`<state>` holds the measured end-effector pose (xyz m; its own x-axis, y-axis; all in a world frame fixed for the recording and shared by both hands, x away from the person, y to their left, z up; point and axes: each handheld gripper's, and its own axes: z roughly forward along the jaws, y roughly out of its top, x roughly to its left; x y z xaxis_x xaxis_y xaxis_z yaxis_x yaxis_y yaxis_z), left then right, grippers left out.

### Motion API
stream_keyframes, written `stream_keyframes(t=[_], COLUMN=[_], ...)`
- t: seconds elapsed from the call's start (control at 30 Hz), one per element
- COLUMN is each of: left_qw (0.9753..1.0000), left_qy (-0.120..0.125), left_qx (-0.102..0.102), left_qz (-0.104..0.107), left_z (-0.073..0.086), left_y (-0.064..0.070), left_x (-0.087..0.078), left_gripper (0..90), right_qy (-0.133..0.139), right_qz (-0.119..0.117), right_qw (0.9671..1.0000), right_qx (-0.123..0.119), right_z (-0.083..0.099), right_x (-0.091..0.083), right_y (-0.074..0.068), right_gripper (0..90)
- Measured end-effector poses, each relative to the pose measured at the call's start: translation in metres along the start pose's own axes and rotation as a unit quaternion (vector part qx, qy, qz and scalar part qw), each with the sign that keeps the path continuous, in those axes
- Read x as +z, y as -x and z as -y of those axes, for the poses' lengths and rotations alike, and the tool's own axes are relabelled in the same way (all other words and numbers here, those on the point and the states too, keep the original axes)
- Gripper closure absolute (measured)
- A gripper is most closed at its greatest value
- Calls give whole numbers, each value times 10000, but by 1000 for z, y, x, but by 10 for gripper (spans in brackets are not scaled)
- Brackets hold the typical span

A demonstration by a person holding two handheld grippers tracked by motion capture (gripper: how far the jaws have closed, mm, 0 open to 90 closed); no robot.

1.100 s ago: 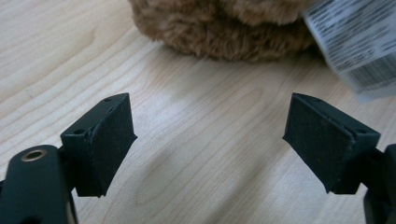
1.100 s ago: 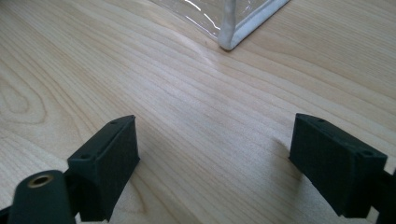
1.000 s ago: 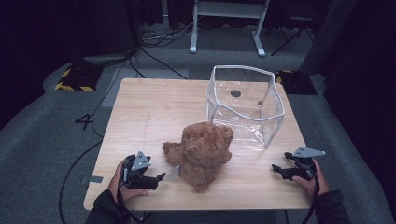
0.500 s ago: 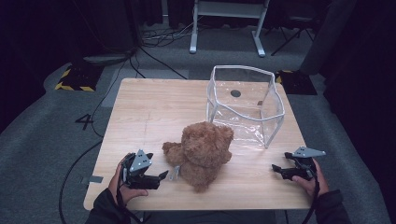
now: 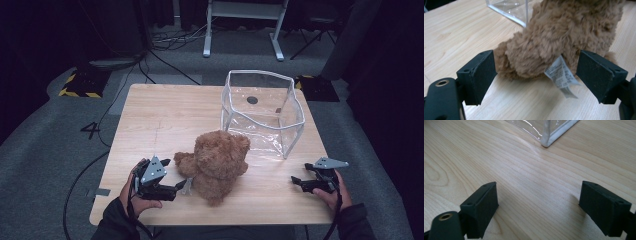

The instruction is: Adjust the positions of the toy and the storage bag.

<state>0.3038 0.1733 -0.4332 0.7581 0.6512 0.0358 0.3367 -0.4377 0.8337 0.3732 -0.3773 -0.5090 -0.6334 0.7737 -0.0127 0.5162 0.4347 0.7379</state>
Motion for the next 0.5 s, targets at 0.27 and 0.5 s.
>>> stream_keyframes(t=[0.27,0.5], left_qw=[9998,9992], left_qy=[31,113], left_qx=[159,238], left_qz=[120,312], left_z=[-12,-25], left_y=[5,9], left_x=[6,14], left_gripper=[160,158], right_qy=[0,-1], right_qz=[0,0], right_qw=[10000,10000], right_qx=[0,1], right_z=[0,0], right_x=[0,0], right_y=[0,0], right_gripper=[153,153])
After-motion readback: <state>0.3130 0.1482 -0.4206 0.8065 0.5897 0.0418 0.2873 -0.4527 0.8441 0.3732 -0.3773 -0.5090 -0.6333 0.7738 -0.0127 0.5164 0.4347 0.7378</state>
